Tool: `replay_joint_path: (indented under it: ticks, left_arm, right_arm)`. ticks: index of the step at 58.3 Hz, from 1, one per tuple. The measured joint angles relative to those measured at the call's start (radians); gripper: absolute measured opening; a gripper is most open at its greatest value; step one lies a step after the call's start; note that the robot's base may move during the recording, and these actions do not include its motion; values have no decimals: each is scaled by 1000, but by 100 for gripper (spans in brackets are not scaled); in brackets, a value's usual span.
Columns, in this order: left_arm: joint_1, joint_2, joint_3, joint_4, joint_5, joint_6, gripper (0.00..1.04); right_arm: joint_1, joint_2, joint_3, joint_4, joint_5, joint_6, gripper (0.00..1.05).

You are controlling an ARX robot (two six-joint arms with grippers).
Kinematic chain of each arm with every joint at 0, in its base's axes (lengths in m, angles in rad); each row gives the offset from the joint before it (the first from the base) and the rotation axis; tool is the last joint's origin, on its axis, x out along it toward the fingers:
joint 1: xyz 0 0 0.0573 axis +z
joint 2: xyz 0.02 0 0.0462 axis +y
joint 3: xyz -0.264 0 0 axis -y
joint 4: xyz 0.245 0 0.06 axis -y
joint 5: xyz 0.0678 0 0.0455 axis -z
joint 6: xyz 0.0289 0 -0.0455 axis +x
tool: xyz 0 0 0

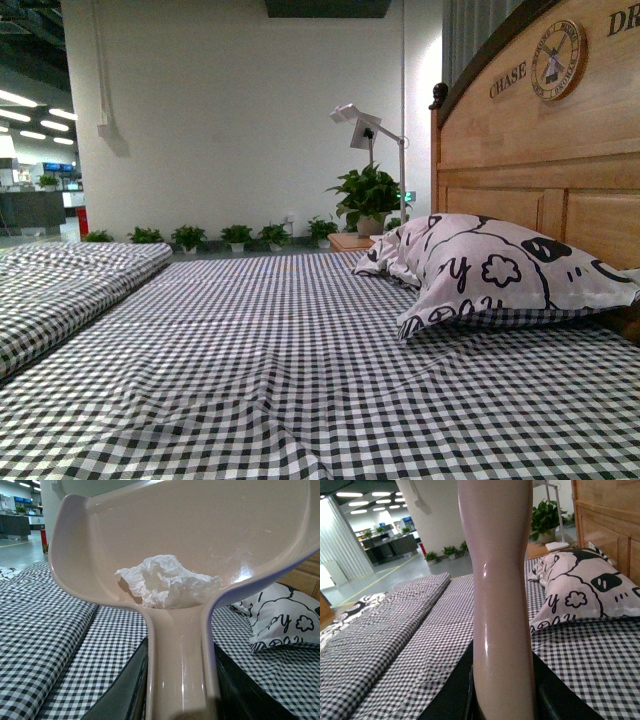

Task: Clean up trash

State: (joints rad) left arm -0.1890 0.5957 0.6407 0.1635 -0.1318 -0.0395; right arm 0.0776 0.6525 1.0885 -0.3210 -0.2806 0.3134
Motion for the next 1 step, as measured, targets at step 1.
replay_joint_path:
  ticks: [1]
  left_arm:
    - [0, 0, 0, 0, 0, 0, 28]
  right_arm:
    - [0, 0, 0, 0, 0, 0, 20]
